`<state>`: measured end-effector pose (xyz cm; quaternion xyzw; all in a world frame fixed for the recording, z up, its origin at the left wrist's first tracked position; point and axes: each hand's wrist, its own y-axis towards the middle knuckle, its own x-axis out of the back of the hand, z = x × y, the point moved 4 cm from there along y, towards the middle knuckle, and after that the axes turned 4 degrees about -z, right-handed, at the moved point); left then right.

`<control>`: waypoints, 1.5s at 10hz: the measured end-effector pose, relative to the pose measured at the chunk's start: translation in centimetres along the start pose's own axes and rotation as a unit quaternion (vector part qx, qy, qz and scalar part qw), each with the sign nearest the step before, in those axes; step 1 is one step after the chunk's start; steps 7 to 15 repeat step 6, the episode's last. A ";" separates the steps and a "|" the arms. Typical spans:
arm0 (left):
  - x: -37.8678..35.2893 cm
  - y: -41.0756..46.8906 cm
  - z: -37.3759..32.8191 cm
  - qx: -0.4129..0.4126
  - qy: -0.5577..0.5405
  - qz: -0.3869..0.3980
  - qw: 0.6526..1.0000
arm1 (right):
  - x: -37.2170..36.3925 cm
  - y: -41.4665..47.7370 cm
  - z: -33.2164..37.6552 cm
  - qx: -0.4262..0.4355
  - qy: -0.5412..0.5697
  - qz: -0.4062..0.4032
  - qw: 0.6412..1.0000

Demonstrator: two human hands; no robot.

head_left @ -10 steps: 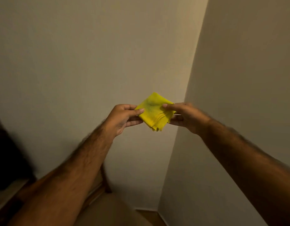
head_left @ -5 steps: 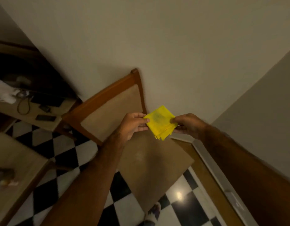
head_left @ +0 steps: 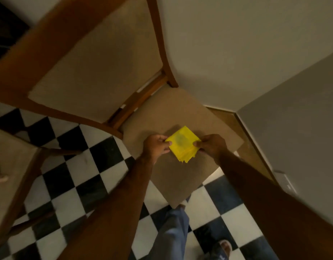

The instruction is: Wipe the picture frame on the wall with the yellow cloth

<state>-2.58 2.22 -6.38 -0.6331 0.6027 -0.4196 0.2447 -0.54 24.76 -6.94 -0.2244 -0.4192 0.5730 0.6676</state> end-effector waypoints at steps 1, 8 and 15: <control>-1.5 2.9 3.3 0.008 0.027 -0.027 0.999 | -1.6 3.0 -3.3 0.041 -0.103 -0.010 0.994; -2.2 -0.2 -1.4 -0.371 0.527 -0.142 0.751 | 1.6 -0.1 -0.7 0.271 -0.466 -0.198 0.819; -2.2 -0.2 -1.4 -0.371 0.527 -0.142 0.751 | 1.6 -0.1 -0.7 0.271 -0.466 -0.198 0.819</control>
